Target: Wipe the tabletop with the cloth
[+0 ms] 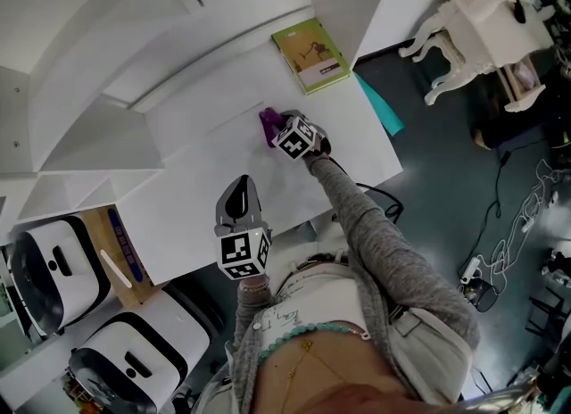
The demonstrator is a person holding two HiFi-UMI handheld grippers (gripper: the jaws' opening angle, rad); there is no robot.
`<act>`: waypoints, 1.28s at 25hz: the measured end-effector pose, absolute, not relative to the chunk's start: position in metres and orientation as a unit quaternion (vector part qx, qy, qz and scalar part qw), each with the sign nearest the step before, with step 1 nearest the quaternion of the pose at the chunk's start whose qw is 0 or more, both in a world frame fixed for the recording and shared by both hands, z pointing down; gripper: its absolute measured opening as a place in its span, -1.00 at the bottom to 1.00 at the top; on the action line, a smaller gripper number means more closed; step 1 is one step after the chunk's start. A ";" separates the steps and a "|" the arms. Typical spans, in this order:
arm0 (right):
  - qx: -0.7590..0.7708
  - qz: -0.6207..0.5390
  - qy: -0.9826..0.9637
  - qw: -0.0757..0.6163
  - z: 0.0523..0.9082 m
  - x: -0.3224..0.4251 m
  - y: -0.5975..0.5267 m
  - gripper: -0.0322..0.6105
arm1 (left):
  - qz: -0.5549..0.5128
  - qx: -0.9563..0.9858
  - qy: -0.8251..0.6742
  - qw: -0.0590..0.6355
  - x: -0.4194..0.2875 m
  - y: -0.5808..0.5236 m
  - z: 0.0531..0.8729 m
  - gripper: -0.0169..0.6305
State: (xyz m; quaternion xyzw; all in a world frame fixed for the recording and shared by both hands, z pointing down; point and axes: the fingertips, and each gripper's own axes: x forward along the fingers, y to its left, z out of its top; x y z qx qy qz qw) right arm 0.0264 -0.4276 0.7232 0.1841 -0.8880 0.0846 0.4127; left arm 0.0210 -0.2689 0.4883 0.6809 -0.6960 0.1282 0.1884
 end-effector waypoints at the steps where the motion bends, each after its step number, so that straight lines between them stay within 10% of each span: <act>1: 0.189 0.087 -0.887 0.413 0.723 0.032 -0.432 -0.59 | 0.128 0.682 -0.695 0.188 0.023 -0.271 0.488 -0.95; 32: 0.281 0.100 -0.859 0.416 0.726 0.180 -0.521 -0.59 | 0.136 0.690 -0.686 0.186 0.055 -0.294 0.488 -0.95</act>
